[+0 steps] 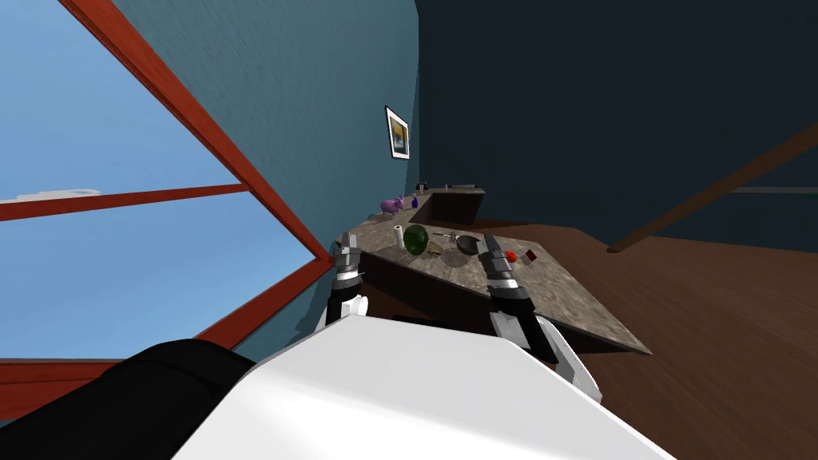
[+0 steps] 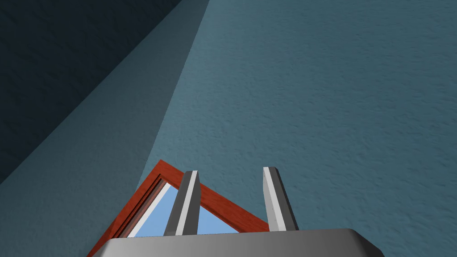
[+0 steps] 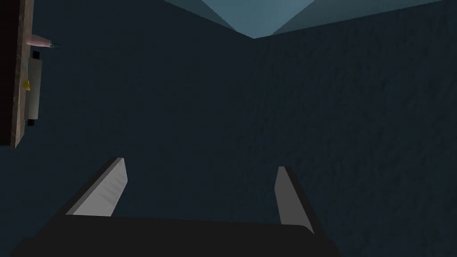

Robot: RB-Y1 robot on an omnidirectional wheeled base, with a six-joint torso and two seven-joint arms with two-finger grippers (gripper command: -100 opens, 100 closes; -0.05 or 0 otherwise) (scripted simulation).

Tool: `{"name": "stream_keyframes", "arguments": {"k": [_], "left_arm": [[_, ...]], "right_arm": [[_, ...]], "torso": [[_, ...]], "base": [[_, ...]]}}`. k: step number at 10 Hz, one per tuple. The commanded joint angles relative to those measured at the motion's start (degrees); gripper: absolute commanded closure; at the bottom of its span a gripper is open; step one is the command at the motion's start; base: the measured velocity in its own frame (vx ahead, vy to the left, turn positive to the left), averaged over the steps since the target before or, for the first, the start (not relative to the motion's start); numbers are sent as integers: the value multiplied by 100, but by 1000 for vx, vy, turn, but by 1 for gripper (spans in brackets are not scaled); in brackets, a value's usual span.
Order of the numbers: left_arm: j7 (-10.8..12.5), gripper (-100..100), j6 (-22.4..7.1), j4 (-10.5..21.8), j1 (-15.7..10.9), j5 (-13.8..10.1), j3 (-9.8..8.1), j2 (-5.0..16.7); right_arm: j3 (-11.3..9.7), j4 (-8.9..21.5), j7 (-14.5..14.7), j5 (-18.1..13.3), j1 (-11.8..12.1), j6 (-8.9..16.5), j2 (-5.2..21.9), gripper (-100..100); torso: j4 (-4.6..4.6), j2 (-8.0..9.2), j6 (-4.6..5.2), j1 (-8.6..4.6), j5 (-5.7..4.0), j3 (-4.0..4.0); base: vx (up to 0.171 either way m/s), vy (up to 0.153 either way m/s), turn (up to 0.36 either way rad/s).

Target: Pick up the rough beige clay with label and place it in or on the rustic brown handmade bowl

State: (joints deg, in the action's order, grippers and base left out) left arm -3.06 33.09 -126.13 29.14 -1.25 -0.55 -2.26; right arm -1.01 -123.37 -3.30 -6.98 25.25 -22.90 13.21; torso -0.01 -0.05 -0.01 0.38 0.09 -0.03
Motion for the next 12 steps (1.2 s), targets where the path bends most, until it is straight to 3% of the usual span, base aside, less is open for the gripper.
{"name": "stream_keyframes", "arguments": {"k": [1,6,7,9,11,12], "left_arm": [[0,0,0,0,0,0,0,0],[0,0,0,0,0,0,0,0],[0,0,0,0,0,0,0,0],[0,0,0,0,0,0,0,0],[0,0,0,0,0,0,0,0],[0,0,0,0,0,0,0,0]], "right_arm": [[17,105,193,-275,15,-14,286,-100],[7,494,719,-1024,-36,-44,1113,-100],[7,494,719,-1046,-36,-44,1162,-100],[-26,737,1005,-1430,-71,-65,1558,-100],[-52,870,1152,-1668,-90,-78,1870,-100],[-52,870,1152,-1668,-90,-78,1903,-100]], "torso": [[0,0,0,0,0,0],[0,2,0,-11,-2,1],[0,1,0,-6,-1,0],[0,-1,0,-12,-2,-1],[0,1,1,-8,-1,0],[0,0,0,-12,-2,0]], "base": [[12,124,20],[16,100,27],[20,72,16],[15,91,51],[12,78,38],[8,54,26]]}}
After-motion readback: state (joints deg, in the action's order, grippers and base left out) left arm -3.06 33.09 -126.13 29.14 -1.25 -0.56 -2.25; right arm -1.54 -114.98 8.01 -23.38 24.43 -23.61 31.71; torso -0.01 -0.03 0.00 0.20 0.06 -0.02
